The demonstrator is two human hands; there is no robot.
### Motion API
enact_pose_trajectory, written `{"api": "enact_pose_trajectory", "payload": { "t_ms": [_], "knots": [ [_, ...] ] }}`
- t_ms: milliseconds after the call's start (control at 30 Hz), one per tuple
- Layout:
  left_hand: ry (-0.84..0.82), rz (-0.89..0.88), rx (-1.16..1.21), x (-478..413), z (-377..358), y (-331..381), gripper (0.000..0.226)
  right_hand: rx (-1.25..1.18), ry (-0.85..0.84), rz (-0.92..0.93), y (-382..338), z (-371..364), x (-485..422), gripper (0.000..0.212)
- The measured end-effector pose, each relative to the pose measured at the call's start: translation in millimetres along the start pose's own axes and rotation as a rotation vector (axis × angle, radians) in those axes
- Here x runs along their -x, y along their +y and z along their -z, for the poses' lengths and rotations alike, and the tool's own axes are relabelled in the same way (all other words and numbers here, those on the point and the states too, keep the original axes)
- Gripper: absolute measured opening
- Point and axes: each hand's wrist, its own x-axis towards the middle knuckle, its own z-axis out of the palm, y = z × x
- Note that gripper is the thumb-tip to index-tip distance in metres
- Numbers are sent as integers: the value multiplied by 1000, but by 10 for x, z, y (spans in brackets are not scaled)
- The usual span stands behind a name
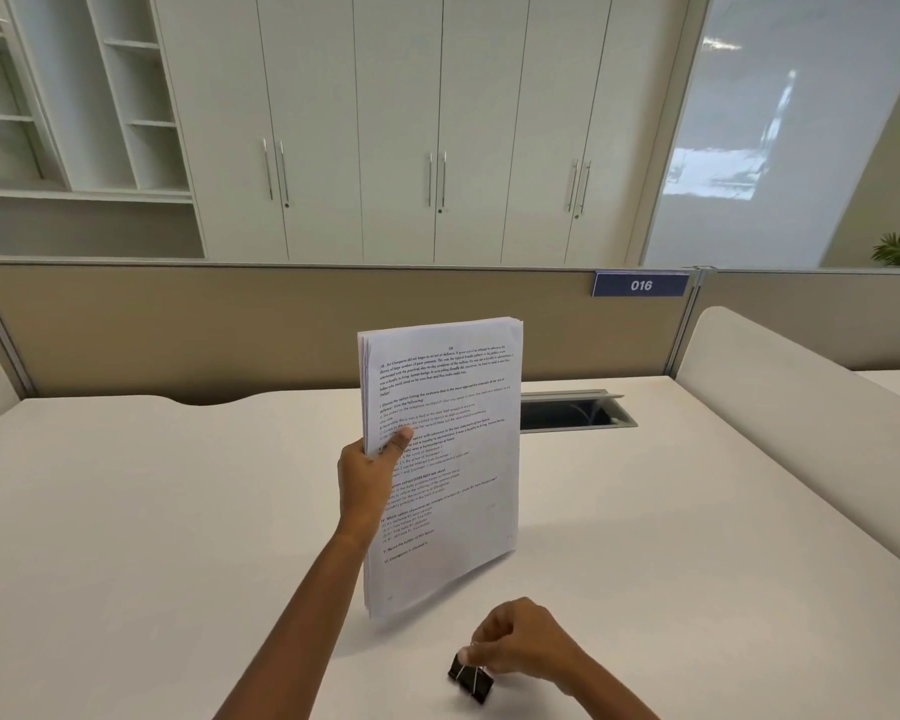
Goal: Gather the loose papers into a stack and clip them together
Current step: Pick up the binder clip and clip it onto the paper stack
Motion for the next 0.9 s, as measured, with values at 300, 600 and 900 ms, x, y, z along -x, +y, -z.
{"api": "enact_pose_trajectory", "payload": {
  "t_ms": [300, 600, 900],
  "knots": [
    [-2, -10, 1, -29, 41, 7, 11, -190, -98, -112, -53, 83, -9, 11],
    [-14, -12, 10, -24, 43, 14, 12, -167, -243, -137, -61, 200, 14, 10],
    [-14, -29, 2, -56, 74, -5, 8, -110, 31, -14, -95, 302, 22, 16]
  ]
}}
